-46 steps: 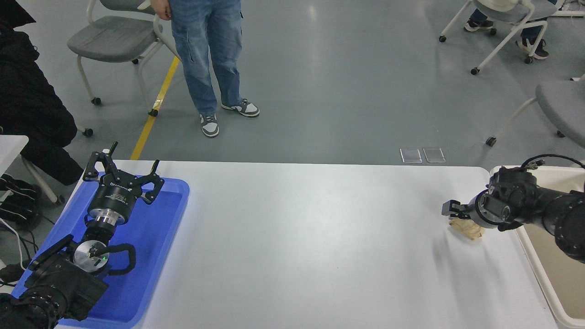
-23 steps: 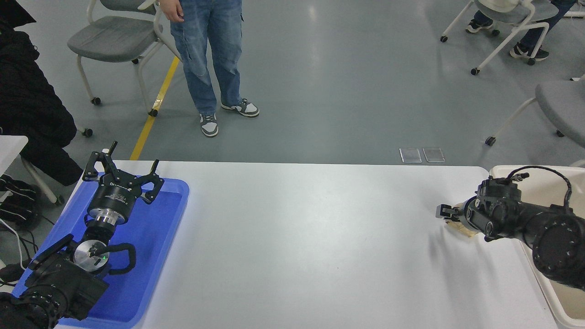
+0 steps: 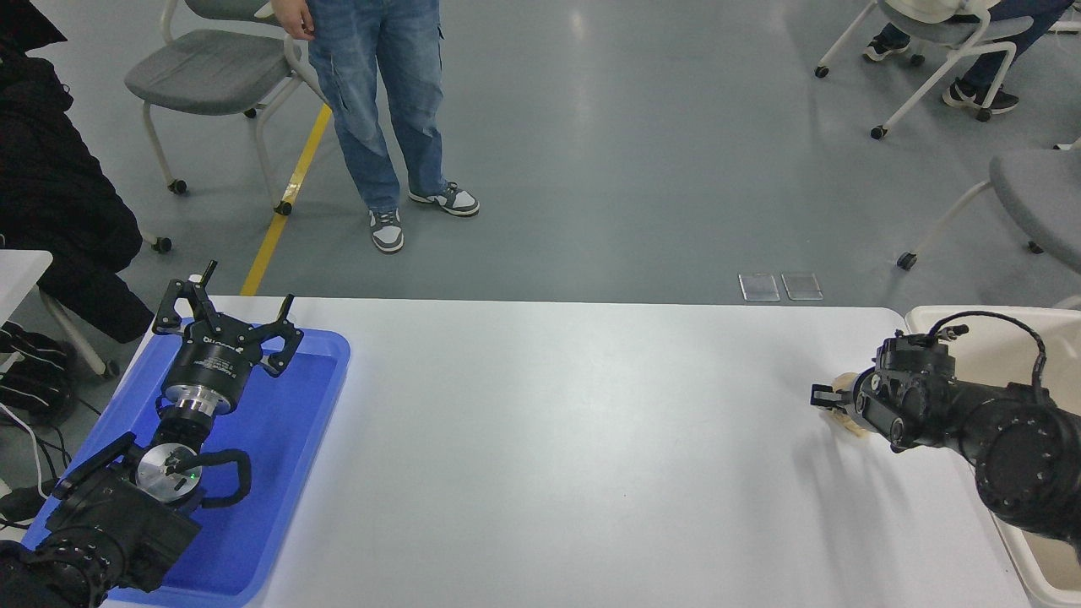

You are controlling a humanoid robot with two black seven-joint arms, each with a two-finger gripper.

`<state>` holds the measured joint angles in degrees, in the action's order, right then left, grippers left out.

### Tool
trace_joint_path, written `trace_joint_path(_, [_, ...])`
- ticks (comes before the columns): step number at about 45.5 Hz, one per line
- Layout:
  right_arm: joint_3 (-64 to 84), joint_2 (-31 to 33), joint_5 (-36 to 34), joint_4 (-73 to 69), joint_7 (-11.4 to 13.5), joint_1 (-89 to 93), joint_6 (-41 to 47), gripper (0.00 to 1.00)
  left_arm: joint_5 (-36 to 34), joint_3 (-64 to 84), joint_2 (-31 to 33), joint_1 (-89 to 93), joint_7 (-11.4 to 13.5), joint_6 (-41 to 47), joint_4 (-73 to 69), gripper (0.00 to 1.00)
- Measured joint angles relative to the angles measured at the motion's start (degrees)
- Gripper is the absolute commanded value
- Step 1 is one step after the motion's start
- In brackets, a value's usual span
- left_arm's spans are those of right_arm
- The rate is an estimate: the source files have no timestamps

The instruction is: Pick up paper ball place in dustbin

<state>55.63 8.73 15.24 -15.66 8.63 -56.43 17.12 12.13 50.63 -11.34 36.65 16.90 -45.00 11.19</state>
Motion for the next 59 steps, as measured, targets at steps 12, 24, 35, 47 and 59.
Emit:
trace_joint_path(12, [-0.1, 1.2, 0.9, -3.2, -0.1, -3.2, 2.4, 0.00, 0.0, 0.0, 0.0, 0.0, 0.0, 0.0, 0.0, 1.00])
trace_joint_path(24, [0.5, 7.1, 1.7, -17.7, -0.2, -13.5, 5.0, 0.00, 0.0, 0.0, -0.1, 0.0, 0.0, 0.0, 0.0, 1.00])
trace_joint_path(35, [0.9, 13.4, 4.4, -36.3, -0.2, -26.7, 5.8, 0.00, 0.0, 0.0, -0.1, 0.0, 0.0, 0.0, 0.0, 1.00])
trace_joint_path(47, [2.3, 20.3, 8.5, -57.7, -0.1, -45.1, 8.3, 0.00, 0.0, 0.0, -0.1, 0.0, 0.0, 0.0, 0.0, 1.00])
trace_joint_path(59, [4.7, 24.2, 8.6, -72.6, -0.2, -65.9, 16.9, 0.00, 0.0, 0.0, -0.1, -0.1, 0.0, 0.0, 0.0, 1.00])
